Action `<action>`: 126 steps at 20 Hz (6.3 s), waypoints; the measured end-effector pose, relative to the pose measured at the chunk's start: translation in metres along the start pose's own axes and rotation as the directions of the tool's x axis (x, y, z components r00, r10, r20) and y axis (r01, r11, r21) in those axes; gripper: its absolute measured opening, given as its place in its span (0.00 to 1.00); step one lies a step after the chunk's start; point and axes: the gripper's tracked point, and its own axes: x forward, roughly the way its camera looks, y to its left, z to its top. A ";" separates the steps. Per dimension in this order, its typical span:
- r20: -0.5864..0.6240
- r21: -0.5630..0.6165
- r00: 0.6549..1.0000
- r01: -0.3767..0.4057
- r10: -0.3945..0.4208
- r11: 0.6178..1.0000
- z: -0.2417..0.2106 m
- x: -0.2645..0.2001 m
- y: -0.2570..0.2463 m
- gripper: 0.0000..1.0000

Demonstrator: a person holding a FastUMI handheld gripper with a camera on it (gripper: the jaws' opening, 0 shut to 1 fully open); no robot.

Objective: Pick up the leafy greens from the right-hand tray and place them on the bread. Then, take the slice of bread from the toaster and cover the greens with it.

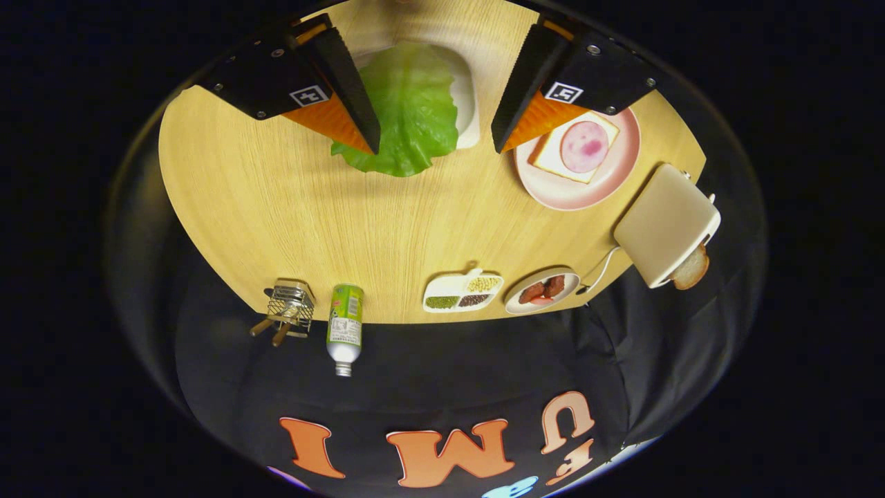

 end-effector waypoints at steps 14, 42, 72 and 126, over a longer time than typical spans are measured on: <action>-0.154 -0.037 0.982 0.103 -0.108 0.994 -0.039 0.032 -0.025 0.76; 0.045 -0.057 0.961 -0.270 0.272 0.961 0.026 0.009 0.121 0.03; -0.001 0.018 0.920 -0.392 0.392 0.920 0.109 -0.018 0.254 0.71; 0.063 0.091 0.845 -0.536 0.532 0.840 0.137 -0.108 0.268 0.07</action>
